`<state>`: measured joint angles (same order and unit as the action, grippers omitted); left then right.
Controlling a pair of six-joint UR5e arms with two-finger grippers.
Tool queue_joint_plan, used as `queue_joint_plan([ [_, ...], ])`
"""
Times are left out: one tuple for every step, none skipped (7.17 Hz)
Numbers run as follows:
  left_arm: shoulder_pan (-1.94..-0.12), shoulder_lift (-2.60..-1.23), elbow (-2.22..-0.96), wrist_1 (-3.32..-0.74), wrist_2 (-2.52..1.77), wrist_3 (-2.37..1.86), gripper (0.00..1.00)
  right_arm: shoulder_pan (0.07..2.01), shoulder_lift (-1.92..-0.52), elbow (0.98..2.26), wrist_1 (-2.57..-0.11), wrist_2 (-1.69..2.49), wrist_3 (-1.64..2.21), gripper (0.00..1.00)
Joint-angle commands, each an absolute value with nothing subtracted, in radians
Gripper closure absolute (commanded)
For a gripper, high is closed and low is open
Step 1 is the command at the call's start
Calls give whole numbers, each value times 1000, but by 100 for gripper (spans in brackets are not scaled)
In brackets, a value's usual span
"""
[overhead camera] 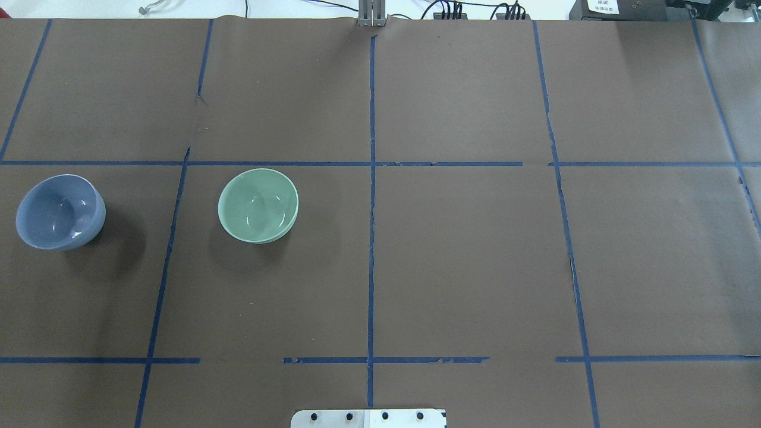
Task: Stack blue bowl on green bowl
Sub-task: 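Move the left gripper toward the blue bowl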
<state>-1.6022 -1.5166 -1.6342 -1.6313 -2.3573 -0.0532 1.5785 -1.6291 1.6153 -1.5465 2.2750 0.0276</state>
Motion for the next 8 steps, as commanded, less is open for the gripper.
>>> queue_joint_plan([
  [-1601, -1525, -1650, -1635, -2353, -48, 0, 1578, -1629, 1615, -1546, 2276, 28, 0],
  [-1601, -1529, -1652, -1634, -2359, -51, 0, 1578, -1629, 1615, -1546, 2275, 28, 0],
  [-1598, -1537, -1655, -1637, -2356, -52, 0, 1578, -1629, 1615, -1546, 2276, 28, 0],
  [-1598, -1543, -1658, -1649, -2358, -60, 0, 1578, -1629, 1615, -1546, 2275, 28, 0],
  [-1591, -1546, -1675, -1655, -2359, -51, 0, 1578, -1629, 1615, -1546, 2275, 28, 0],
  [-1522, -1543, -1684, -1705, -2358, -64, 0, 1578, -1629, 1615, -1548, 2275, 28, 0],
  [-1446, -1540, -1712, -1750, -2356, -203, 0, 1578, -1629, 1615, -1548, 2275, 28, 0],
  [-1355, -1523, -1715, -1867, -2323, -404, 0, 1578, -1629, 1615, -1548, 2275, 28, 0],
])
